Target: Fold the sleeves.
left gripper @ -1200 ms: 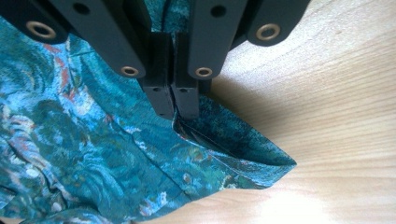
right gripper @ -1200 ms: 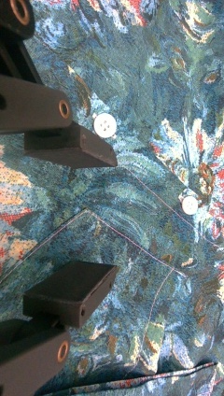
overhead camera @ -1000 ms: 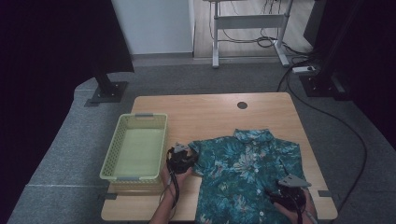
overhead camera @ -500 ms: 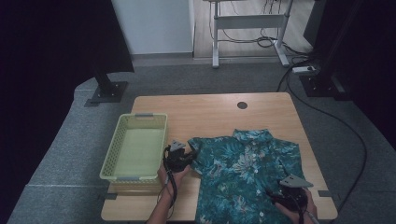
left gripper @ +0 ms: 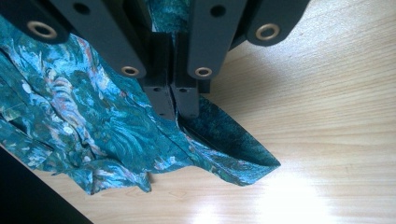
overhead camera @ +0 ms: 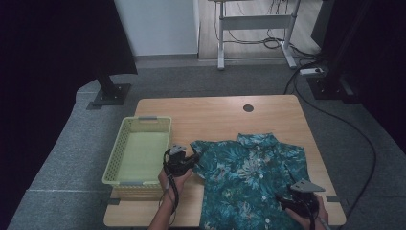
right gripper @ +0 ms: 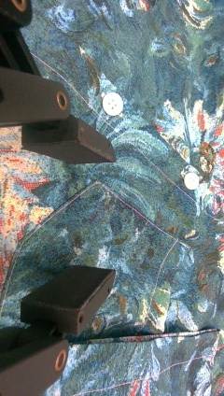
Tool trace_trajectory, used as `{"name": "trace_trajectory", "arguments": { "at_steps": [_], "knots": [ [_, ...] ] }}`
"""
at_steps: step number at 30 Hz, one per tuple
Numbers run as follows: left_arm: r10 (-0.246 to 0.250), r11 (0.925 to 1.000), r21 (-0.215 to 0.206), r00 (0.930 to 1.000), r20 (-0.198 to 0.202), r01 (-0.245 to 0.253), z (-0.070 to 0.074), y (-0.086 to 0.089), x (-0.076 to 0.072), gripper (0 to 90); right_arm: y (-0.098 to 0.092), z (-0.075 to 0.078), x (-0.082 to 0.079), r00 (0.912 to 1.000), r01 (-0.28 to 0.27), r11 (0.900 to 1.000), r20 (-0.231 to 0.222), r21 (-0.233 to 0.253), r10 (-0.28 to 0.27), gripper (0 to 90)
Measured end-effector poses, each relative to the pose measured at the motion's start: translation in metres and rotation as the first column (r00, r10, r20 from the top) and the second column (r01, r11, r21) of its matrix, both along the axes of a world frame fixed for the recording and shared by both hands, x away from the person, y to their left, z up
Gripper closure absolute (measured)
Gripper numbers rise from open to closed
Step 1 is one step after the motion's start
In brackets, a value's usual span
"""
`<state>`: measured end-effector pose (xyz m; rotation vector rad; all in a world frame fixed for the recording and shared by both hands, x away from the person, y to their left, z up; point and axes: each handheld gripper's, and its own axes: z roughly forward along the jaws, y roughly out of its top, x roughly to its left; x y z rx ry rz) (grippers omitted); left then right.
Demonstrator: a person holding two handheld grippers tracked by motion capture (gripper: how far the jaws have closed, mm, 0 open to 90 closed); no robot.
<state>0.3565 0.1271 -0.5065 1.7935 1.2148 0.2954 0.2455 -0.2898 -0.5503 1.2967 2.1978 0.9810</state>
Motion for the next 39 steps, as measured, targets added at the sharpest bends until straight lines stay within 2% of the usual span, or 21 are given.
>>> {"name": "trace_trajectory", "arguments": {
  "at_steps": [5,15,23,39],
  "knots": [
    [0.001,1.0,-0.004,1.0,0.007,-0.001,0.003,0.002,-0.001,88.0,0.002,-0.001,0.0,0.9998,-0.012,1.0,-0.017,0.01,0.012,36.9],
    [-0.003,1.0,0.004,1.0,0.005,0.003,0.003,0.001,-0.001,87.8,0.005,-0.003,0.001,0.9994,-0.023,1.0,-0.028,-0.008,0.023,36.9],
    [-0.015,0.9999,0.008,0.9998,0.012,0.015,0.004,-0.006,-0.002,87.6,0.006,-0.003,0.001,0.9993,-0.023,1.0,-0.029,-0.013,0.022,36.9],
    [-0.052,0.9978,0.043,0.9985,0.016,0.051,0.005,-0.026,-0.002,87.6,0.006,-0.004,0.0,0.9995,-0.021,1.0,-0.026,-0.012,0.021,36.8]
  ]
}}
